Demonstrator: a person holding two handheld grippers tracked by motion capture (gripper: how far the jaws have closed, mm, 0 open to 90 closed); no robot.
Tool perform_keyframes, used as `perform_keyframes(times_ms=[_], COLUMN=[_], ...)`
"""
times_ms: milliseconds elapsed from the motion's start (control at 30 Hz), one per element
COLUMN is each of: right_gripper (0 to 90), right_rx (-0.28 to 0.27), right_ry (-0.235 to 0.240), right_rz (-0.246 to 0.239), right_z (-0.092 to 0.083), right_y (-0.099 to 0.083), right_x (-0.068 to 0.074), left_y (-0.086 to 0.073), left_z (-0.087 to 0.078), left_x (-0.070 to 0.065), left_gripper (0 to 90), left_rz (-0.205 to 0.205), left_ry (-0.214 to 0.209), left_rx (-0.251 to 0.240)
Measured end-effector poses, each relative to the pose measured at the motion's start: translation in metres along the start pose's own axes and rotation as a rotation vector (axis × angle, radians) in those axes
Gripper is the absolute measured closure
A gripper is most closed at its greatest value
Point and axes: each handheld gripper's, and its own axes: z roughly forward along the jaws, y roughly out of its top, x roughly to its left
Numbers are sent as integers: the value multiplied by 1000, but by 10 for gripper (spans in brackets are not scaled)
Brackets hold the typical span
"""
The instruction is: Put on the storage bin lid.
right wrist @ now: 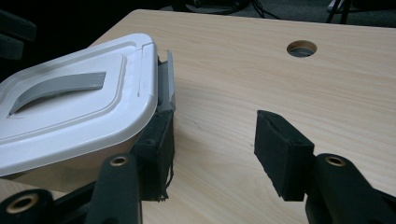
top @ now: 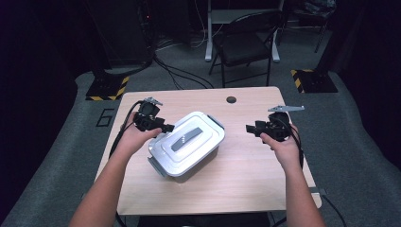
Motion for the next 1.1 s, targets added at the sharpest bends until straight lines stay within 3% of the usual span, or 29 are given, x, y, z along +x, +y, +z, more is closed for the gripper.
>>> perform_keyframes(times_ms=[600,1100], right_gripper=[472,472], right_rx=[6,18], right_ry=[-5,-23], right_rz=[-4,3], right_z=[0,4], right_y=[0,-3], right_x=[0,-4], left_y=[-19,-51], left_z=[-23,-31], left_x=[31,55], left_gripper=[439,438], left_rz=[-79,-161], left_ry=[44,81], left_rx=[-40,-71])
